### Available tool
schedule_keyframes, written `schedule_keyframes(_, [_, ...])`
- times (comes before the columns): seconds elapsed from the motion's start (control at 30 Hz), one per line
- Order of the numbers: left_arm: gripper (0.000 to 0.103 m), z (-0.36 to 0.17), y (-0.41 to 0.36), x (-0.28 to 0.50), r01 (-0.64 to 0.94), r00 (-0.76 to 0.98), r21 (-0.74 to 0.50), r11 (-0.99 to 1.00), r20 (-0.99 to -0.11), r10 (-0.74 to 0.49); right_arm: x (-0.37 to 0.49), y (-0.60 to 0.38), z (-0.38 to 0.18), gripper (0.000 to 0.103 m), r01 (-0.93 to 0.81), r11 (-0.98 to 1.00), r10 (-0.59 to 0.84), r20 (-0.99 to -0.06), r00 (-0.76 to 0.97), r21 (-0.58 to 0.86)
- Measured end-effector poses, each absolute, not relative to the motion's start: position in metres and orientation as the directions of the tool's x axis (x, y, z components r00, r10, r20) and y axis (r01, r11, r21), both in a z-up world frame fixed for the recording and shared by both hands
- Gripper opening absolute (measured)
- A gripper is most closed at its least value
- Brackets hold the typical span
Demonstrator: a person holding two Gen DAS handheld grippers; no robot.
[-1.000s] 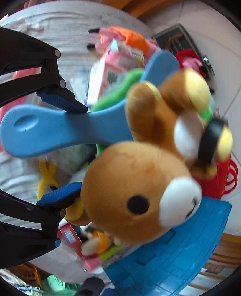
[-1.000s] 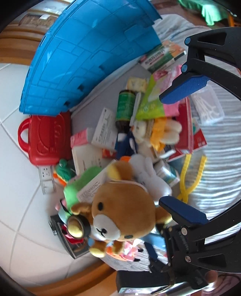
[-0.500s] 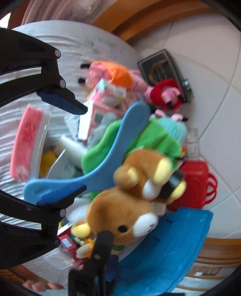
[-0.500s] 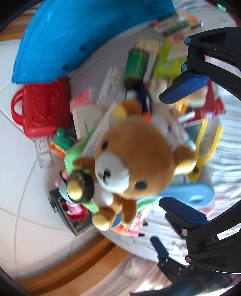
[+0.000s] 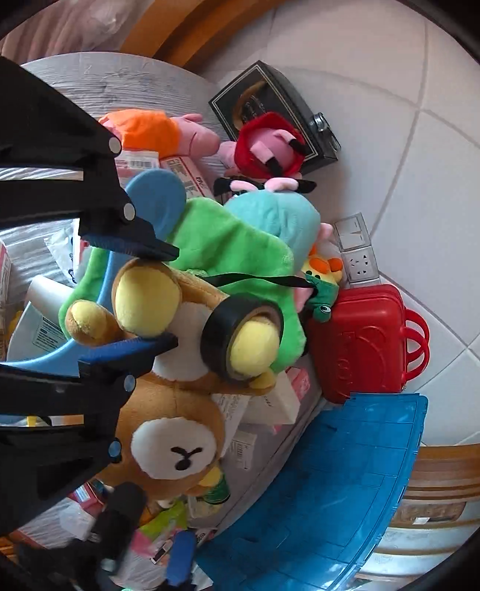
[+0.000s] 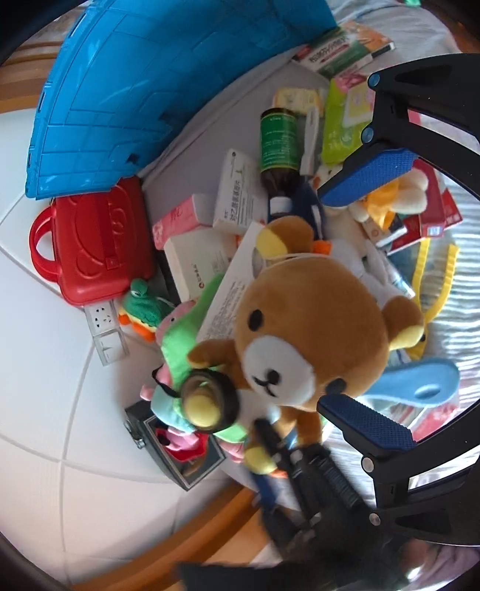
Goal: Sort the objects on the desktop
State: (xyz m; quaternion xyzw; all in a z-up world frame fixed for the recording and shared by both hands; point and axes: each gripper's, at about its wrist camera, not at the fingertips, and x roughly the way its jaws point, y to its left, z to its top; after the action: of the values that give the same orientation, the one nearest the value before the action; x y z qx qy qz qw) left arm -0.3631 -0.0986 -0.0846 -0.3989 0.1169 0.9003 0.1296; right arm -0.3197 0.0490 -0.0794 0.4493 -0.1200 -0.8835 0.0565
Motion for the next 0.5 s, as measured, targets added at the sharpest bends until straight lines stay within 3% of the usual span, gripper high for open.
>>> schedule_keyframes(0.1, [0.040, -0.094, -0.120, -0.357, -0.322, -0.624, 0.038, -0.946, -0.760, 0.182, -0.329, 0.037, -0.084, 0.103, -0.001, -0.962, -0.222, -0.783, -0.581, 0.273])
schedule_keyframes(0.17, [0.030, -0.106, -0.132, -0.356, -0.313, -0.593, 0.007, -0.950, -0.782, 0.190, -0.330, 0.029, -0.084, 0.102, 0.013, -0.961, -0.231, -0.778, -0.585, 0.275])
schedule_keyframes(0.3, [0.029, -0.128, -0.144, -0.348, -0.286, -0.561, -0.036, -0.958, -0.804, 0.197, -0.329, 0.014, -0.073, 0.089, 0.057, -0.977, -0.198, -0.769, -0.608, 0.206])
schedule_keyframes(0.5, [0.029, -0.089, -0.151, -0.337, -0.297, -0.611, -0.071, -0.952, -0.752, 0.246, -0.323, 0.023, -0.062, 0.086, 0.024, -0.984, -0.151, -0.760, -0.632, 0.176])
